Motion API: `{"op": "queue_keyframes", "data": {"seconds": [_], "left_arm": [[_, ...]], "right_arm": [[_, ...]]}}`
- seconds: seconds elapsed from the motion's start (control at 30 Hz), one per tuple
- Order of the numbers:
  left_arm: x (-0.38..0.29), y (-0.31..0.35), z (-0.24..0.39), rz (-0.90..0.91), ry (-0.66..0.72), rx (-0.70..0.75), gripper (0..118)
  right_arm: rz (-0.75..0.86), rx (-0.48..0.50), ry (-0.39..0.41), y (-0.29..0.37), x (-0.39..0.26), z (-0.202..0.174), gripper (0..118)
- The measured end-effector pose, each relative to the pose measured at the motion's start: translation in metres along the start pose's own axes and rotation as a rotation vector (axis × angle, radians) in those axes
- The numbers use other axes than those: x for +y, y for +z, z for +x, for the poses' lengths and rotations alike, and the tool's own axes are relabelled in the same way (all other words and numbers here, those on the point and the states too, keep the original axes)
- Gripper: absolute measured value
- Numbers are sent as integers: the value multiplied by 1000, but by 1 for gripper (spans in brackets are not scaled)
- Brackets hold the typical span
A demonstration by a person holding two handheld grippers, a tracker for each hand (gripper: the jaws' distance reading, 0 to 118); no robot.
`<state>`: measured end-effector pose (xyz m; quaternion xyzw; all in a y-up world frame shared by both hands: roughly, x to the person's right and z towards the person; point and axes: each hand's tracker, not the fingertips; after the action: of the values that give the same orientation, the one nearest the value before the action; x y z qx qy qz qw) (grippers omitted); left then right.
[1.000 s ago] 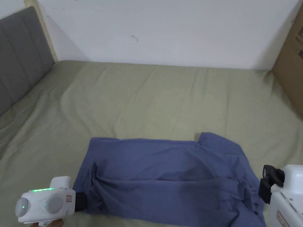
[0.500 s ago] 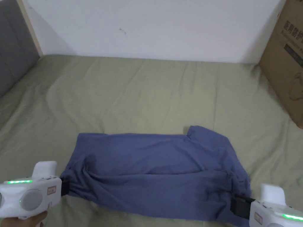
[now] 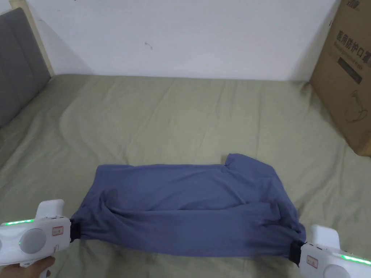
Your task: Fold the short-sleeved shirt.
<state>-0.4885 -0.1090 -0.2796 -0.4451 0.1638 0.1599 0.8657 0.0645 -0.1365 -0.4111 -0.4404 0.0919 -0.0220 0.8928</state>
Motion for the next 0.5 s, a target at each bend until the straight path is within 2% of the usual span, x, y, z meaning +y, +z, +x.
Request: {"op": "queue_keyframes", "data": {"seconds": [0.17, 0.3, 0.5], "left_arm": [[-18, 32, -11, 17, 38, -21, 5], [-48, 50, -17, -3, 62, -30, 5], [-95, 43, -24, -96, 67, 0, 5]], "right_arm": [[27, 22, -22, 36, -7, 11, 7], [-14, 44, -48, 52, -35, 18, 7], [-116, 15, -67, 39, -84, 22, 7]]}}
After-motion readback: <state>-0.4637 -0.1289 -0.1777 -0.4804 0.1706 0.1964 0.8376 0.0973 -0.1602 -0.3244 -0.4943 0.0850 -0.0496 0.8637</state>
